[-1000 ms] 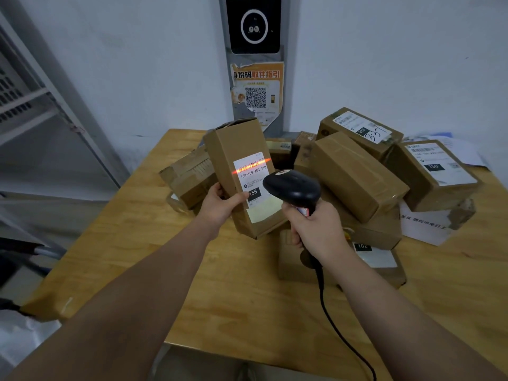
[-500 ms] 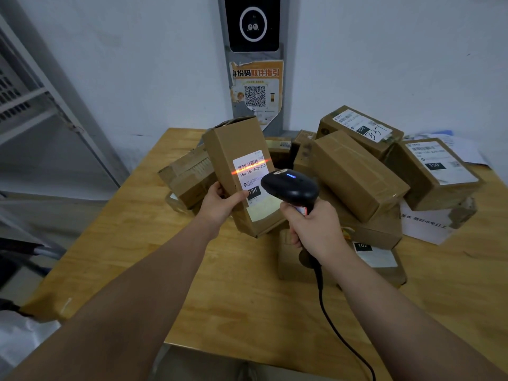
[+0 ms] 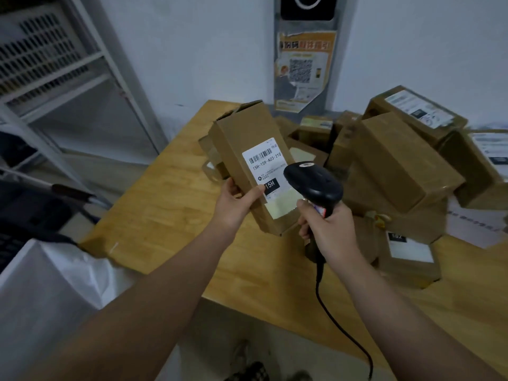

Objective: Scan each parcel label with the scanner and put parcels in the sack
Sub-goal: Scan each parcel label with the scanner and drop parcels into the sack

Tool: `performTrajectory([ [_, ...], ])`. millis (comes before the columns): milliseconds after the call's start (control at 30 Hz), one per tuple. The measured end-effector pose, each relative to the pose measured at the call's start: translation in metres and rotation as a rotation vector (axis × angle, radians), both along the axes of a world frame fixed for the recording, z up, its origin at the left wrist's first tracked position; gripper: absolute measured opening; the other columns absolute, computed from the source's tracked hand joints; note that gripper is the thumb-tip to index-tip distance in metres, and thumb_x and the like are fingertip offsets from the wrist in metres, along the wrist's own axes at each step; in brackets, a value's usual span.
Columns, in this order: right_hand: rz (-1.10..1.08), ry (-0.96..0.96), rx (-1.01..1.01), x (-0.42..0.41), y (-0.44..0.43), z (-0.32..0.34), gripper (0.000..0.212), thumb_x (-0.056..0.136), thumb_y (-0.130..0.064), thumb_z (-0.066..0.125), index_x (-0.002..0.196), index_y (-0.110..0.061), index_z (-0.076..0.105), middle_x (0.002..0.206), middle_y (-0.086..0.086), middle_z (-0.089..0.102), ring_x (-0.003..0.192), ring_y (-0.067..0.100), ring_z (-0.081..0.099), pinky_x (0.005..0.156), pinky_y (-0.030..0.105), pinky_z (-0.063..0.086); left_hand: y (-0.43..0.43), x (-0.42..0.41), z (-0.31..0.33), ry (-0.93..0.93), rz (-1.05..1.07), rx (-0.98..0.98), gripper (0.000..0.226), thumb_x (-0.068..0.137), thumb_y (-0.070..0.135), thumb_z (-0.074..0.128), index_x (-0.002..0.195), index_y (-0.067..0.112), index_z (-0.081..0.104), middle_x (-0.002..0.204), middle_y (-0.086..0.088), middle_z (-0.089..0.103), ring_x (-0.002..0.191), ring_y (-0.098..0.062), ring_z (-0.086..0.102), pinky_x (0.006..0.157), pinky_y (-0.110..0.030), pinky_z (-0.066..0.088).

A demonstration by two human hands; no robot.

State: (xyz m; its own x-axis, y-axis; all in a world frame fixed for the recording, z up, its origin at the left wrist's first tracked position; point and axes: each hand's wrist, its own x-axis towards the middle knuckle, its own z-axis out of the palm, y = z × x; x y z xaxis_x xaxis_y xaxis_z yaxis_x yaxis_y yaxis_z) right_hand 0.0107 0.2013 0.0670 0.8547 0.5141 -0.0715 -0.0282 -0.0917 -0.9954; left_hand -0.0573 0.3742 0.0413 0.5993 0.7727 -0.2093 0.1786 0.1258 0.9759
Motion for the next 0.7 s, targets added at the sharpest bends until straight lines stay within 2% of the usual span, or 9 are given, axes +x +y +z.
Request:
performTrajectory([
  [100, 0.027, 0.068, 0.004, -0.028, 0.010, -0.011, 0.013, 0.089, -0.018, 0.067, 0.091, -0.006, 0.063, 0.061, 0.003, 0.062, 0.051, 0.016, 0.059, 0.052, 0.026, 0.049, 0.001, -0.041, -0.001, 0.025, 0.049, -0.027, 0.061, 0.083, 0.030, 0.075, 0.134, 0.019, 0.044, 0.117, 0.000, 0.062, 0.101, -0.009, 0.063, 0.078, -0.027, 0.056],
  [167, 0.052, 0.124, 0.005, -0.050, 0.018, -0.017, 0.016, 0.089, -0.017, 0.067, 0.095, -0.003, 0.063, 0.063, 0.004, 0.062, 0.053, 0.017, 0.059, 0.054, 0.027, 0.050, 0.008, -0.071, -0.002, 0.044, 0.066, -0.032, 0.061, 0.086, 0.031, 0.071, 0.137, 0.015, 0.042, 0.112, 0.003, 0.063, 0.094, -0.005, 0.062, 0.067, -0.019, 0.052],
  [233, 0.070, 0.191, 0.009, -0.075, 0.027, -0.023, 0.020, 0.089, -0.016, 0.067, 0.098, 0.001, 0.063, 0.065, 0.006, 0.063, 0.054, 0.018, 0.059, 0.056, 0.027, 0.051, 0.017, -0.104, -0.005, 0.062, 0.080, -0.041, 0.061, 0.088, 0.032, 0.068, 0.138, 0.014, 0.039, 0.108, 0.005, 0.062, 0.090, -0.003, 0.060, 0.064, -0.017, 0.049],
  [300, 0.077, 0.296, 0.030, -0.104, 0.038, -0.029, 0.017, 0.088, -0.015, 0.068, 0.097, -0.001, 0.065, 0.066, 0.006, 0.063, 0.058, 0.019, 0.060, 0.059, 0.030, 0.050, 0.029, -0.140, -0.007, 0.078, 0.093, -0.042, 0.066, 0.087, 0.033, 0.069, 0.141, 0.012, 0.036, 0.109, 0.004, 0.060, 0.091, -0.004, 0.059, 0.068, -0.020, 0.050],
  [433, 0.068, 0.530, 0.115, -0.170, 0.064, -0.049, 0.008, 0.084, -0.012, 0.069, 0.090, -0.009, 0.065, 0.065, 0.003, 0.059, 0.061, 0.018, 0.054, 0.060, 0.030, 0.043, 0.060, -0.225, -0.016, 0.122, 0.107, 0.015, 0.073, 0.082, 0.033, 0.075, 0.139, 0.016, 0.034, 0.118, -0.001, 0.060, 0.099, -0.009, 0.061, 0.087, -0.032, 0.053],
  [500, 0.105, 0.476, 0.007, -0.208, 0.077, -0.066, 0.017, 0.082, -0.017, 0.073, 0.096, -0.012, 0.064, 0.069, 0.000, 0.060, 0.065, 0.017, 0.055, 0.063, 0.029, 0.042, 0.078, -0.276, -0.020, 0.159, 0.083, 0.080, 0.073, 0.081, 0.031, 0.076, 0.139, 0.017, 0.035, 0.121, -0.001, 0.059, 0.103, -0.012, 0.060, 0.086, -0.028, 0.053],
  [567, 0.144, 0.355, -0.173, -0.247, 0.089, -0.087, 0.027, 0.083, -0.025, 0.075, 0.106, -0.018, 0.063, 0.086, -0.003, 0.066, 0.079, 0.015, 0.061, 0.066, 0.027, 0.043, 0.095, -0.331, -0.023, 0.236, 0.049, 0.155, 0.076, 0.080, 0.030, 0.078, 0.140, 0.019, 0.033, 0.121, 0.002, 0.055, 0.106, -0.013, 0.057, 0.084, -0.024, 0.051],
  [633, 0.144, 0.260, -0.303, -0.284, 0.100, -0.107, 0.034, 0.082, -0.032, 0.076, 0.111, -0.017, 0.065, 0.099, 0.000, 0.069, 0.092, 0.018, 0.063, 0.070, 0.029, 0.045, 0.111, -0.381, -0.030, 0.346, 0.009, 0.234, 0.086, 0.075, 0.029, 0.081, 0.142, 0.020, 0.029, 0.125, 0.003, 0.049, 0.114, -0.015, 0.051, 0.094, -0.031, 0.048],
  [700, 0.139, 0.212, -0.375, -0.313, 0.106, -0.128, 0.034, 0.081, -0.031, 0.076, 0.108, -0.013, 0.068, 0.096, 0.004, 0.069, 0.091, 0.019, 0.063, 0.068, 0.025, 0.044, 0.118, -0.422, -0.040, 0.448, -0.058, 0.300, 0.093, 0.071, 0.028, 0.085, 0.143, 0.019, 0.027, 0.129, 0.005, 0.045, 0.119, -0.012, 0.044, 0.098, -0.032, 0.043],
])
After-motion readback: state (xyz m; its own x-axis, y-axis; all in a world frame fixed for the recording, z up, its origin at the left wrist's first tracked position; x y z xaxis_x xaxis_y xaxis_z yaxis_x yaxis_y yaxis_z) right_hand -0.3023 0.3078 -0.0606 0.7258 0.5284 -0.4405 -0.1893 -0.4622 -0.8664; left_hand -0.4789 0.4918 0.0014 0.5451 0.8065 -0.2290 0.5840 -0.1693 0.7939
